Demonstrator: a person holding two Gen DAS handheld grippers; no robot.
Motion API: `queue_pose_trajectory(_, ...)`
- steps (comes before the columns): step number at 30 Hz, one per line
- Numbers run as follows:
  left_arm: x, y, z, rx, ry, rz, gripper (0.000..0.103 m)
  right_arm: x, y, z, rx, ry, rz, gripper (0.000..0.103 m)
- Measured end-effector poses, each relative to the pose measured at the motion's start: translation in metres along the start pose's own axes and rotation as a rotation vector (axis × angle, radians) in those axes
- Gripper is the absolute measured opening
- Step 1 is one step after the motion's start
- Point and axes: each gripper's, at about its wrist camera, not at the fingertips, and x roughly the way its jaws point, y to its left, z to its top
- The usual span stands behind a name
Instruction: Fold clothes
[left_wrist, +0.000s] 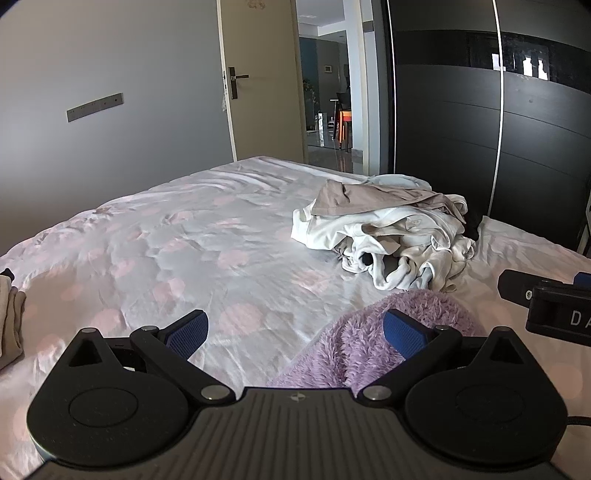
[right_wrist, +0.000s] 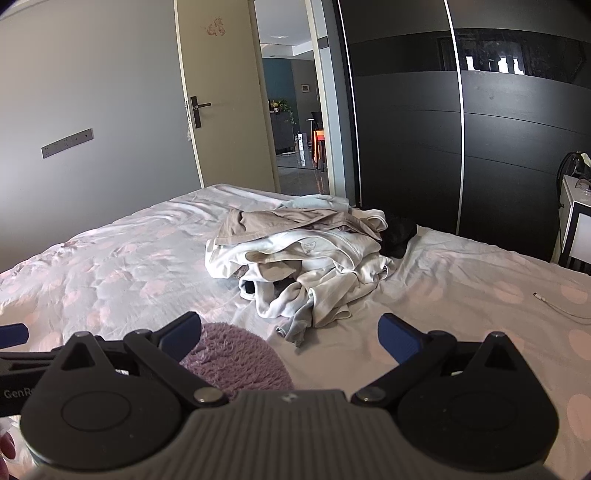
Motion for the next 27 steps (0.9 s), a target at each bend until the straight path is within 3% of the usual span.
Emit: queue_pose_trajectory(27, -0.0050, 0.0035, 0.0031, 0.001, 0.000, 0.002, 0.103, -0.0021, 0.0010, 0.0001, 0.009, -0.007, 0.020, 0.103)
